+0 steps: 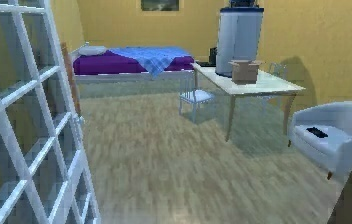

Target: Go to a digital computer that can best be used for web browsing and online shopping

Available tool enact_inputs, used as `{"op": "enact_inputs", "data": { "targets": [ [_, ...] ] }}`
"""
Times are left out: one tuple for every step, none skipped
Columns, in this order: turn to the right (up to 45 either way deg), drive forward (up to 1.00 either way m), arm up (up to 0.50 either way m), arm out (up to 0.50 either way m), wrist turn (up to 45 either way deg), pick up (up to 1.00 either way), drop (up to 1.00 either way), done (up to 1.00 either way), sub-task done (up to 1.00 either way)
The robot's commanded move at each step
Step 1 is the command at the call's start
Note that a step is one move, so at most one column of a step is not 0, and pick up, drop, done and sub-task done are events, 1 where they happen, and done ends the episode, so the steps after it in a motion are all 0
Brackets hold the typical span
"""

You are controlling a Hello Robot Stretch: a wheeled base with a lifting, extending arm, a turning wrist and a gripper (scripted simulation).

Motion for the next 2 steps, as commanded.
{"op": "enact_inputs", "data": {
  "targets": [
    [0.0,1.0,0.0,0.0,0.0,0.0,0.0,0.0,0.0],
    [-3.0,0.0,0.0,0.0,0.0,0.0,0.0,0.0,0.0]
  ]
}}
